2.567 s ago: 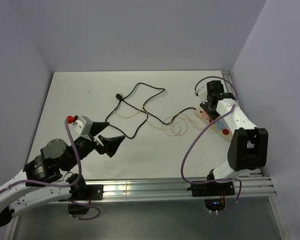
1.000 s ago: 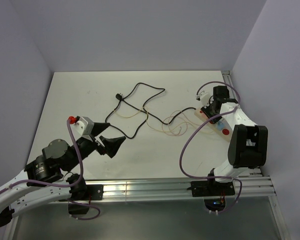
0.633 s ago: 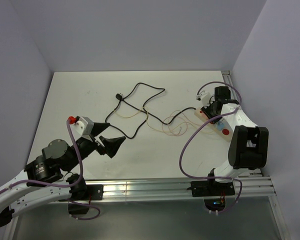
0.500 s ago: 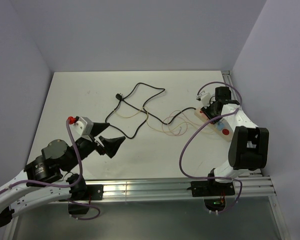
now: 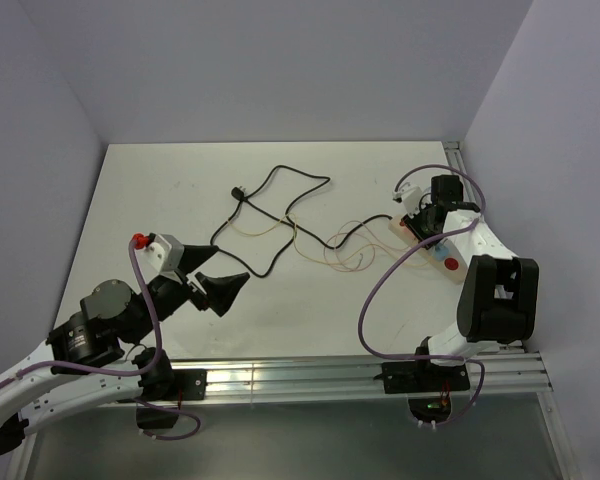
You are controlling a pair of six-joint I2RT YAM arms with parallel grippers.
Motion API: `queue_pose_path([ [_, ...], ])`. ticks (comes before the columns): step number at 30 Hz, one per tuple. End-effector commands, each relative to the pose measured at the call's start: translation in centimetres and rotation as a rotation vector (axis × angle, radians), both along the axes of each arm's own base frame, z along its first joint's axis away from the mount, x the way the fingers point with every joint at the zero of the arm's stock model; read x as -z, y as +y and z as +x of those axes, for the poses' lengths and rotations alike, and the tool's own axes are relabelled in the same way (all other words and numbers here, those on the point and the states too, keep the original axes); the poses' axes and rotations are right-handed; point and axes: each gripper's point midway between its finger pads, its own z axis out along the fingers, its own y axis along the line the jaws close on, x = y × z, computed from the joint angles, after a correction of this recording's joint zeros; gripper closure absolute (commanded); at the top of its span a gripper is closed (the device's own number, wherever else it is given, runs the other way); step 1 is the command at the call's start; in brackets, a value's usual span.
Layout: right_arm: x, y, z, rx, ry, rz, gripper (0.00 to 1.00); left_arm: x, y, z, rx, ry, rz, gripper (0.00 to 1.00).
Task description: Insert the plug
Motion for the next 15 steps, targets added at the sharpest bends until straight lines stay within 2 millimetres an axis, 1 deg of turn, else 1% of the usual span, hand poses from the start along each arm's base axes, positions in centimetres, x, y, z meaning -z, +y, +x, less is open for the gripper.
queue_pose_path([
  [1, 1.9, 1.8, -3.6, -0.017, 0.137, 0.079, 1.00, -1.0, -0.1, -0.3, 0.021, -0.031, -0.026, 0.01],
  [2, 1.4, 1.8, -3.2, -0.016, 0.125, 0.078, 1.00, -1.0, -0.1, -0.3, 0.023, -0.032, -0.027, 0.00],
  [3, 1.2, 1.7, -3.3, -0.017, 0.130, 0.077, 1.00, -1.0, -0.1, -0.4, 0.024, -0.032, -0.027, 0.01],
  [9, 1.8, 1.1, -3.4, 0.008, 0.153, 0.051, 1.00, -1.1, 0.2, -0.3, 0.015, -0.034, -0.034, 0.01],
  [11, 2.1, 0.4, -3.6, 0.029, 0.161, 0.014, 1.00, -1.1, 0.2, -0.4, 0.017, -0.035, -0.034, 0.01],
  [14, 1.6, -0.6, -3.3, 0.051, 0.147, -0.043, 1.00, -1.1, 0.1, -0.3, 0.017, -0.034, -0.031, 0.01],
  [15, 1.4, -0.7, -3.2, 0.049, 0.143, -0.046, 1.00, -1.1, 0.1, -0.4, 0.020, -0.034, -0.031, 0.00],
])
